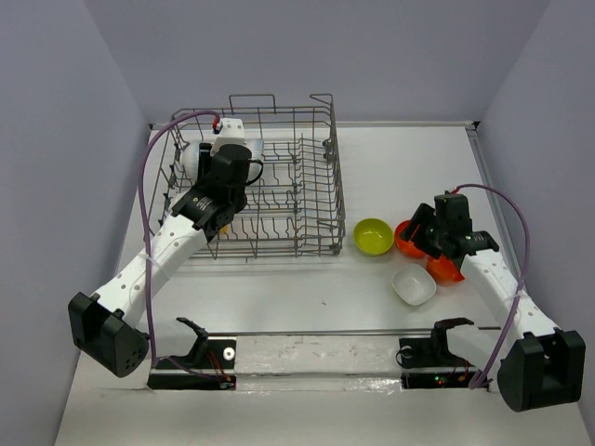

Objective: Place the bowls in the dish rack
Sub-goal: Pick up the bowl from the center of the board.

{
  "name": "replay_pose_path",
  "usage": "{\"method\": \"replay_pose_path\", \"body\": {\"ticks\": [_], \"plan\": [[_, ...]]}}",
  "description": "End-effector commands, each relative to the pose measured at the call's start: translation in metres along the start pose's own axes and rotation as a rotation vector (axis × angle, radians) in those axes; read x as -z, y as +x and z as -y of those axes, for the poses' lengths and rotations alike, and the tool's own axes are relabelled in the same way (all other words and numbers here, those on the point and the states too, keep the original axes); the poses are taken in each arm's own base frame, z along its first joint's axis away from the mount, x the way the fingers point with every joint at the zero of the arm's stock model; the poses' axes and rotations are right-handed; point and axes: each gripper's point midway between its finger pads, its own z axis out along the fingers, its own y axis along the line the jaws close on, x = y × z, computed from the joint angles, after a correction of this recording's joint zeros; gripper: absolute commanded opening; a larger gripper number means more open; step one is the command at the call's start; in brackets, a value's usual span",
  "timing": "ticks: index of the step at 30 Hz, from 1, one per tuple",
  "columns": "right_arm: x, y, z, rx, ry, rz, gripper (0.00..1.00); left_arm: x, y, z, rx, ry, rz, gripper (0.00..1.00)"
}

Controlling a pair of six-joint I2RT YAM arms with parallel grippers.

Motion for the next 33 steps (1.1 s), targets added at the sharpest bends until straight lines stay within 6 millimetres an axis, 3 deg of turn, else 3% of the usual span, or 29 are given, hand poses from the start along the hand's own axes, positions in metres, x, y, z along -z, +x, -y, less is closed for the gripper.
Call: {"method": "replay_pose_path", "body": {"ticks": [1,9,33], "plan": [[-0.002,-0.021,0.012,-0.035,0.083,0.104,0.66,-0.002,-0.003,-0.001,0.038,-0.012,0.014,0.49],[-0.008,-0.033,0.019,-0.061,0.138,0.150,0.70,-0.001,-0.004,-0.001,0.044,-0.008,0.018,0.49],[-0.022,-0.019,0.053,-0.130,0.202,0.107,0.72,-0.001,-0.004,-0.001,0.044,-0.005,0.018,0.49]]}}
